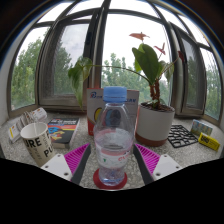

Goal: Pour water

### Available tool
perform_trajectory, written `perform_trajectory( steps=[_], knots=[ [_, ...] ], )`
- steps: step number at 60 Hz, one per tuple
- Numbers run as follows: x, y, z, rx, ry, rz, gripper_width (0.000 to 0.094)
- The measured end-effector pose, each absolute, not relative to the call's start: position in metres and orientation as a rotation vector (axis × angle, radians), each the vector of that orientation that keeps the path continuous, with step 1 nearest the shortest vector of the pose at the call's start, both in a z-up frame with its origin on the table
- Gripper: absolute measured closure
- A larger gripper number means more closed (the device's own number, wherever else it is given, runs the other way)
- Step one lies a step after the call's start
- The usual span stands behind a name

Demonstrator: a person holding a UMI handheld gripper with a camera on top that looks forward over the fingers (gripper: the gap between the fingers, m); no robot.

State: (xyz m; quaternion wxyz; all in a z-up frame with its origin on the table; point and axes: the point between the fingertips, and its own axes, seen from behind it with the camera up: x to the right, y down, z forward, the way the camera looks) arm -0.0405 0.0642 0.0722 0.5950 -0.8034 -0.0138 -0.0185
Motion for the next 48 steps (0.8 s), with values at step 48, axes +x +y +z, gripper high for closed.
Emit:
perform_trajectory(
  steps=[48],
  knots=[
    [-0.047,-0.227,0.152,-1.959,0.108,-0.188,0.0082]
  ],
)
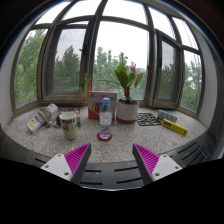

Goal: Pour water

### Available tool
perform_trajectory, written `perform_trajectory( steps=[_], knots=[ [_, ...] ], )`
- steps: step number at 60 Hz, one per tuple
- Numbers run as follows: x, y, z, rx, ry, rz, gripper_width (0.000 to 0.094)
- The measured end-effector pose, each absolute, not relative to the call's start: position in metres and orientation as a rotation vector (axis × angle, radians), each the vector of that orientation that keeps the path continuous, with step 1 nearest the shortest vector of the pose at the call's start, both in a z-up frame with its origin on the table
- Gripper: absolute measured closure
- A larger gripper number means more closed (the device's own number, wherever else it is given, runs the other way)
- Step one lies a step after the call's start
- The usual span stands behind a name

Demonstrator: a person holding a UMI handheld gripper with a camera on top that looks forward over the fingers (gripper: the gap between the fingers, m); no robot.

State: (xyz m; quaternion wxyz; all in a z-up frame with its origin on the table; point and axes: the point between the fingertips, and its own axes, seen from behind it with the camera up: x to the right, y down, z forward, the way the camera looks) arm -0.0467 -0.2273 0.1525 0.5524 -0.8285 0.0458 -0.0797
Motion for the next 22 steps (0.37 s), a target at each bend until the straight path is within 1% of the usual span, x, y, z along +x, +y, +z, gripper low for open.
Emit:
perform_trajectory(
  steps=[14,22],
  knots=[
    [-0.045,-0.256,0.160,-1.938,0.110,-0.209,0.0082],
    [-0.051,-0.260,0.158,-1.947,0.092,-0.184,0.0081]
  ],
)
